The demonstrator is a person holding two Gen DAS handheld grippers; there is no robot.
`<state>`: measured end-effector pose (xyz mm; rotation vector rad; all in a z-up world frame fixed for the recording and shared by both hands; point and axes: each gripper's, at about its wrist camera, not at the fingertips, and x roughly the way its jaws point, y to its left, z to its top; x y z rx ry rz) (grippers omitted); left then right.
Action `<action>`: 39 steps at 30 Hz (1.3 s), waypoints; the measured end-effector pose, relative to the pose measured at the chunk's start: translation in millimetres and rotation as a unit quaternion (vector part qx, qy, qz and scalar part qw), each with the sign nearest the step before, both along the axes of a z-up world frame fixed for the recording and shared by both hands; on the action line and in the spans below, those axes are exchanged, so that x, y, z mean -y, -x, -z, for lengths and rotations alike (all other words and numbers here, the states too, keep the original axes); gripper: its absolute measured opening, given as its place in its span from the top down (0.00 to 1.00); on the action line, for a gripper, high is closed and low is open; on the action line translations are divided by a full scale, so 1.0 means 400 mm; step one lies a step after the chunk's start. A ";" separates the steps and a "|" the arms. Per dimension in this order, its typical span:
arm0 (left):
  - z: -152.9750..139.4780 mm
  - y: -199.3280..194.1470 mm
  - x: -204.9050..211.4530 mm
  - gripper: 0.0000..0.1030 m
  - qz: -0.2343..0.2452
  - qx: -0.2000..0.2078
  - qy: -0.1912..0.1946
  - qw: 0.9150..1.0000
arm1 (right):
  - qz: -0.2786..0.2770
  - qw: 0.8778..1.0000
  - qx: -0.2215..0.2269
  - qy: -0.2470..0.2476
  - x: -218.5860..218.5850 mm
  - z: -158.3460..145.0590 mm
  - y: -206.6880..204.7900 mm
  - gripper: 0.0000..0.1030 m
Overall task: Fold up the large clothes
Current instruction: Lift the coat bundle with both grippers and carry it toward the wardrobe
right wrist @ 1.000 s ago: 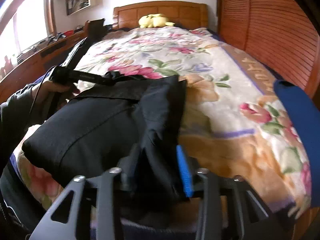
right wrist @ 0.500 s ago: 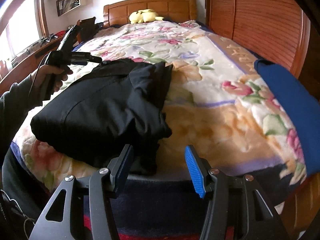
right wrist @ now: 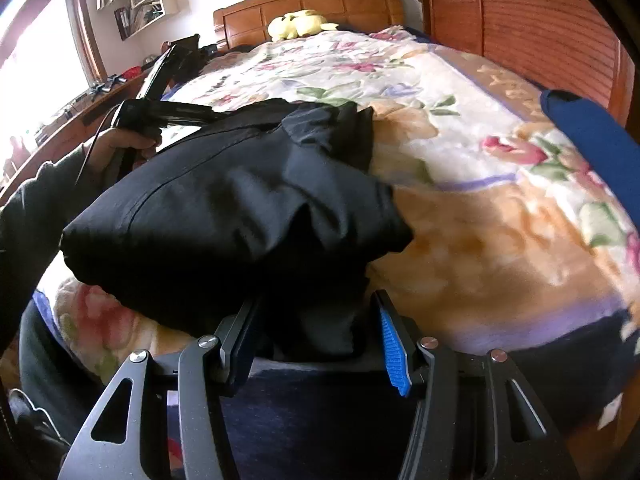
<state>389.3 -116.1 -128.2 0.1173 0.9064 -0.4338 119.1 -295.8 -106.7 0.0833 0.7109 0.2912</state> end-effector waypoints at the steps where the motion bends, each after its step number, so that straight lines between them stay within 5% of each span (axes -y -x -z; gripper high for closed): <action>1: -0.001 0.001 0.003 0.60 0.003 0.000 0.000 1.000 | -0.001 1.000 -0.002 -0.005 0.002 0.004 -0.006 0.46; 4: -0.006 0.001 0.006 0.73 0.001 -0.004 0.000 1.000 | -0.006 1.000 -0.005 -0.025 0.011 0.008 -0.013 0.52; 6: -0.020 0.010 0.006 0.77 -0.003 0.005 -0.003 1.000 | -0.014 0.999 -0.003 -0.040 0.015 0.007 -0.010 0.75; 9: -0.060 0.039 0.007 0.80 -0.011 0.047 -0.021 0.999 | -0.017 0.998 0.011 -0.055 0.024 0.006 -0.005 0.83; 22: -0.312 0.128 0.053 0.83 -0.006 0.138 -0.005 0.990 | 0.016 0.989 0.138 -0.047 0.129 -0.136 0.027 0.89; 30: -0.471 0.135 0.264 0.83 0.031 0.178 0.006 0.984 | 0.058 0.979 0.194 0.000 0.325 -0.249 0.055 0.89; 39: -0.608 0.144 0.657 0.83 0.096 0.201 0.041 0.974 | 0.154 0.962 0.224 0.030 0.633 -0.329 0.161 0.89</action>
